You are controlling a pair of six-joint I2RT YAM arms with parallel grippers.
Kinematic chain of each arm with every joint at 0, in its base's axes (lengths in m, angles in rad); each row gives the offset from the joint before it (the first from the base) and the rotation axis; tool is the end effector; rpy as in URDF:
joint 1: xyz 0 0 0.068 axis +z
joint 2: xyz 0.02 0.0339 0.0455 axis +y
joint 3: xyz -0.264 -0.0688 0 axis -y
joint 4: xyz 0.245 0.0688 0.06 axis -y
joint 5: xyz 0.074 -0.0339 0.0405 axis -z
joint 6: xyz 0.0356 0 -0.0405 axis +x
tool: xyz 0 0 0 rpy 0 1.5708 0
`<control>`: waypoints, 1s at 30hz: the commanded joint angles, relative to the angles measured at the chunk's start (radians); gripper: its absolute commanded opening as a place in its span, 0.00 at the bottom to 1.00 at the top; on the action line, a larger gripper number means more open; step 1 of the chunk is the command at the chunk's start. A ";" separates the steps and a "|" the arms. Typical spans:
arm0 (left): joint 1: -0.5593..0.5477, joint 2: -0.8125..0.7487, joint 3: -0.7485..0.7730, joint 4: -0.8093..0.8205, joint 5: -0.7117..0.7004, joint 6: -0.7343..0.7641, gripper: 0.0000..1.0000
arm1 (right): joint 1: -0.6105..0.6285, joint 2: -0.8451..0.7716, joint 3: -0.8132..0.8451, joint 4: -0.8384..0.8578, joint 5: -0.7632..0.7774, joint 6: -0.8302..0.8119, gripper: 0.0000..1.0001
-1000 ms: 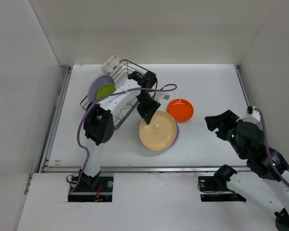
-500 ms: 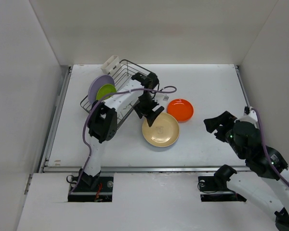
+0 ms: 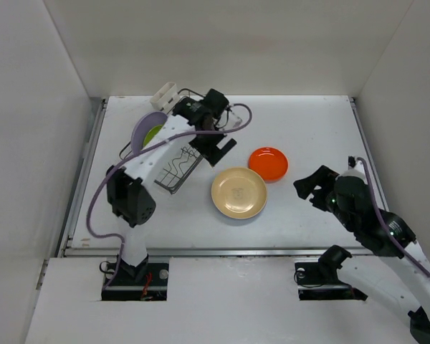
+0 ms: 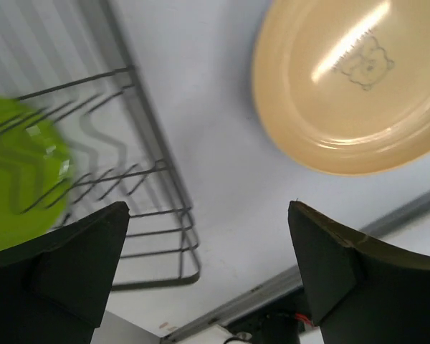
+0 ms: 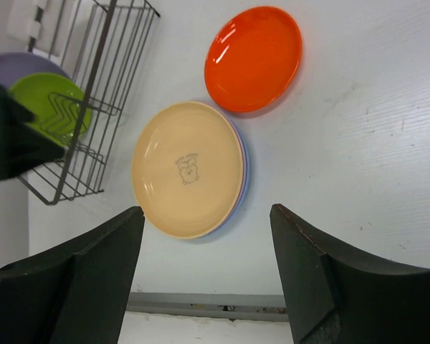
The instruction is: Unload the plates from the dish rack
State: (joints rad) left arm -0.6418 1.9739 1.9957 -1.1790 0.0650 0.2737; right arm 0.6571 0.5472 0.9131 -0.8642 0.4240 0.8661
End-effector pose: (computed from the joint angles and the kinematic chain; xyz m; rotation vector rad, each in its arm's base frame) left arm 0.3280 -0.2480 0.3214 1.2278 2.4500 -0.1928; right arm 0.0845 0.0467 0.3437 0.4734 2.0062 0.5201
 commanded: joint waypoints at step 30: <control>0.404 0.019 -0.032 0.140 -0.410 -0.007 0.74 | 0.009 0.332 -0.006 0.343 -0.195 -0.174 0.77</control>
State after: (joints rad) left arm -0.2386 1.9938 1.9461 -1.0653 -0.3122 0.2577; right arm 0.6571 0.8841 0.8795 -0.5930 0.2420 0.7090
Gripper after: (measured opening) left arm 0.741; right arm 0.770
